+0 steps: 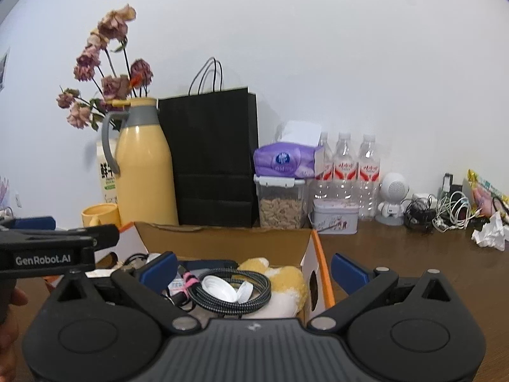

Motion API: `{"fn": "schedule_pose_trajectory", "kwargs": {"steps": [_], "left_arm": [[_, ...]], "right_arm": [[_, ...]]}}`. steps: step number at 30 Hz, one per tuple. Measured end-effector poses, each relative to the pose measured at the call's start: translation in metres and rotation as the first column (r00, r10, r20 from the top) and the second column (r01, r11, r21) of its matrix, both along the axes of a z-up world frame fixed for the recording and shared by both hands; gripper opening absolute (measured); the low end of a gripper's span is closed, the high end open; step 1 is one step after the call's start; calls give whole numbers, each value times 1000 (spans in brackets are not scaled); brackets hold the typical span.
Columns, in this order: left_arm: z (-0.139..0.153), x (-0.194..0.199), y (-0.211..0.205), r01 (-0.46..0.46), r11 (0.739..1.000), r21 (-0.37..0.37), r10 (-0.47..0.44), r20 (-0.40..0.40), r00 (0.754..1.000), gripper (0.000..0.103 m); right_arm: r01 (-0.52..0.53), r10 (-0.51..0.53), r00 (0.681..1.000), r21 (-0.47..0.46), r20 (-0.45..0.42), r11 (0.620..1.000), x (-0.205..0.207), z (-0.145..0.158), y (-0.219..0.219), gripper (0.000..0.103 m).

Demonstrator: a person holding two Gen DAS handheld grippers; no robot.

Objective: Organize objects

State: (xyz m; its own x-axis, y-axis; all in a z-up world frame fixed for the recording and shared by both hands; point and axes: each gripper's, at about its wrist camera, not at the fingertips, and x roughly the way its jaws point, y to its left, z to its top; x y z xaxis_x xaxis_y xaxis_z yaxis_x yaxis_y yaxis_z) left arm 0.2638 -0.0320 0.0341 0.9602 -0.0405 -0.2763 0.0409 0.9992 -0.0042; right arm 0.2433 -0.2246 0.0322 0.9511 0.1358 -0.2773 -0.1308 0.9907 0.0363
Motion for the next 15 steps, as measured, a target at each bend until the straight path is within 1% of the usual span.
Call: {"fn": "schedule_pose_trajectory", "kwargs": {"steps": [5,8,15], "left_arm": [[4,-23,8,3,1000,-4,-3,-5,1000,103],[5,-41,10,15,1000,2,-15,-9,1000,103],[7,-78,20,31,999,-12,-31,-44,999,103]], "right_arm": [[-12,12,1000,1,16,1000,-23,11,0,103],[-24,24,1000,-3,4,1000,-37,14,2,103],[-51,51,998,-6,-25,999,-75,15,9,103]]}}
